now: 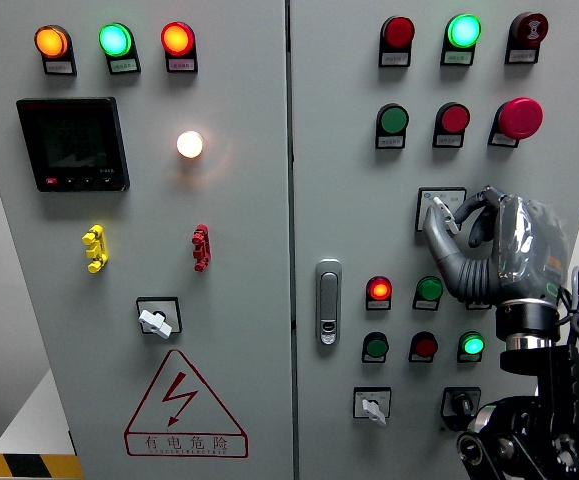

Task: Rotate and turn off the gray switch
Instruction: 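Twist the right hand to rotate the white switch knob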

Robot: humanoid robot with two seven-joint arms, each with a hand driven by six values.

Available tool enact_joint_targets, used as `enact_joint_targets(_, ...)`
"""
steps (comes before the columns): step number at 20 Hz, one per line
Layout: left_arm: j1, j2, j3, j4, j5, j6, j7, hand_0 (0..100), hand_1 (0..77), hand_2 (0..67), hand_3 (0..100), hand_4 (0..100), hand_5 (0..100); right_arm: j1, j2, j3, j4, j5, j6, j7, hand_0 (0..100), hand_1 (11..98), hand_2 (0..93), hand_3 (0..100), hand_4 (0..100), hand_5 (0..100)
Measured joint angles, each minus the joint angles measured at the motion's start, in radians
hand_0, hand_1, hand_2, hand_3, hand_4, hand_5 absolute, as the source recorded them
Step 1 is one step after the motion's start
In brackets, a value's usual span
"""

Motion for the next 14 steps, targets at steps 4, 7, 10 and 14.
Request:
enact_joint_targets(4,0.000,0.000,0.000,0.000,0.000,0.000,0.000,0,0.0,10.1,21,12,12,0.001,0.0000,-0.001,-0.001,-0.005,-0.006,0.000,53,39.2,69.0,94,83,88)
enact_joint_targets(7,0.000,0.000,0.000,0.000,0.000,0.000,0.000,0,0.0,10.1,21,12,12,0.002,0.0001,-0.001,-0.005,-0.005,-0.011,0.000,53,39.0,70.3,94,83,88)
enact_joint_targets(10,-0.001,0.000,0.000,0.000,0.000,0.000,0.000,0,0.0,10.0,21,12,12,0.004,0.0000,-0.003,-0.006,-0.005,-0.013,-0.001,54,38.9,71.2,95,83,88)
enact_joint_targets(14,0.000,0.000,0.000,0.000,0.000,0.000,0.000,0,0.0,10.0,21,12,12,0.006,0.0001,-0.006,-0.010,-0.005,-0.018,-0.001,54,38.0,73.0,96,83,88)
